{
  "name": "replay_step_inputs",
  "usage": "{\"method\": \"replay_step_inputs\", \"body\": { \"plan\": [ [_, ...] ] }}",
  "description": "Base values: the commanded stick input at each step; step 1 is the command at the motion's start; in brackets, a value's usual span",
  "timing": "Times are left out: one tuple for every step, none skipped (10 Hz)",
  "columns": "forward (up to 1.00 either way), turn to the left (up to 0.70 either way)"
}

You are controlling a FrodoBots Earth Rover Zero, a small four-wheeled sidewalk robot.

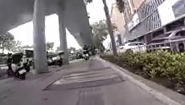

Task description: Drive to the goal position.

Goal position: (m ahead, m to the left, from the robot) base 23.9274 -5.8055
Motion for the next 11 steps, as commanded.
{"method": "replay_step_inputs", "body": {
  "plan": [
    [0.45,0.0],
    [0.45,0.0],
    [0.45,0.0],
    [0.45,0.0],
    [0.45,0.0],
    [0.45,0.0],
    [0.45,0.0],
    [0.45,0.0],
    [0.45,0.27],
    [0.45,0.27],
    [0.45,0.0]
  ]
}}
